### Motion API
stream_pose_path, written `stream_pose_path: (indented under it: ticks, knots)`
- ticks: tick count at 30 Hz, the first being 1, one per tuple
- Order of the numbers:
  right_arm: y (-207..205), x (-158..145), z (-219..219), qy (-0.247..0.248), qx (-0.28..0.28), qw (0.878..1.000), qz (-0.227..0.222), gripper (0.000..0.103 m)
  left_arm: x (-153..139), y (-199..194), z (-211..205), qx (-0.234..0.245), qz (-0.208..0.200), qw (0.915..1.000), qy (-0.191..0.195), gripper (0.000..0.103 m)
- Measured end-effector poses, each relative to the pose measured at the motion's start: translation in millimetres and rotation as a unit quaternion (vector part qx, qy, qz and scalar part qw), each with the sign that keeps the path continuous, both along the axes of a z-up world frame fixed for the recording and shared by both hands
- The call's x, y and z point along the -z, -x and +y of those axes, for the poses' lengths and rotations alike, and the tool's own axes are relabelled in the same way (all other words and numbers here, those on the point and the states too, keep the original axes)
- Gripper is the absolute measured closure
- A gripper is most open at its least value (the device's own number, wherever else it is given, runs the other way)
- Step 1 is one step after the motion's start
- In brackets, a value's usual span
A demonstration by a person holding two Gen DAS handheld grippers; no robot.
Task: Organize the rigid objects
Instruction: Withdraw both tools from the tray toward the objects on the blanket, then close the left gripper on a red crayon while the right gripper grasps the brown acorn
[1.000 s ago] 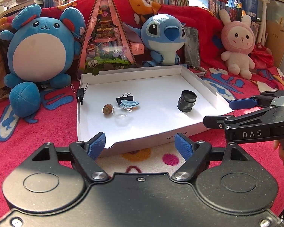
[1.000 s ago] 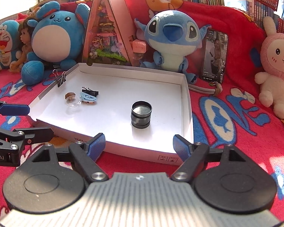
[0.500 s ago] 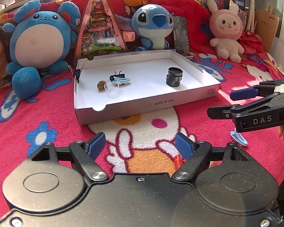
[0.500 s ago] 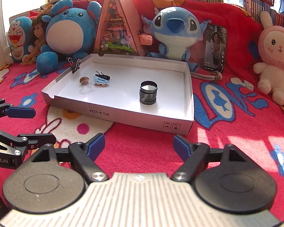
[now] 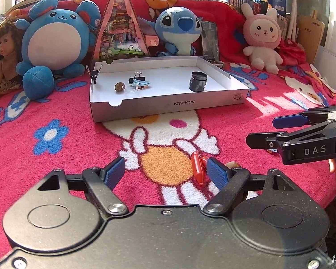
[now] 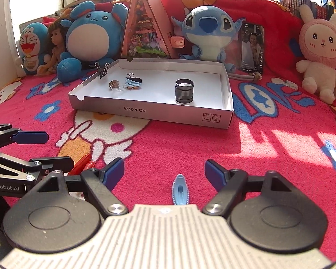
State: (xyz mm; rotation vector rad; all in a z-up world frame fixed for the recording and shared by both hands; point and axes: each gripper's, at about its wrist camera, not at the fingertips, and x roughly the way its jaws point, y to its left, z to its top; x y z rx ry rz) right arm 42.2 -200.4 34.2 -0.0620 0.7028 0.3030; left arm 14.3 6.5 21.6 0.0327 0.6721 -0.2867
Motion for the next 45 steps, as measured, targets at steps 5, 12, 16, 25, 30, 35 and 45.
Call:
stream_pose_path:
  ticks: [5,12,16,25,30,35,45]
  knots:
    - [17.6,4.3,1.5,0.0,-0.013,1.0,-0.014,0.016,0.3,7.1,1.5,0.013,0.014,0.9997,0.016,0.059]
    - [36.8,10.3,9.0,0.003,-0.051,0.998,-0.038,0.032,-0.3,8.6,-7.4,0.035,0.021,0.9985,0.036,0.07]
    - [42.7,11.0,11.4,-0.02,-0.075,0.996,-0.046,0.04,5.1,3.9,-14.1,0.028,0.025,0.999,0.023,0.086]
    - [49.3,23.0,35.2,0.037,-0.089,0.993,-0.073,0.046,12.5,-1.7,-21.1,0.018,0.018,0.9996,0.01,0.084]
    - [48.1,26.0,36.8,0.022,-0.093,0.993,-0.074,0.054,15.0,-7.0,-21.2,0.009,0.016,0.9998,0.007,0.084]
    - [47.3,28.1,38.1,0.001,-0.101,0.993,-0.068,0.066,15.5,-10.6,-22.2,0.007,0.015,0.9998,0.008,0.084]
    - [45.5,28.9,36.1,-0.04,-0.094,0.993,-0.054,0.081,12.9,-10.0,-21.6,0.005,0.005,1.0,0.004,0.093]
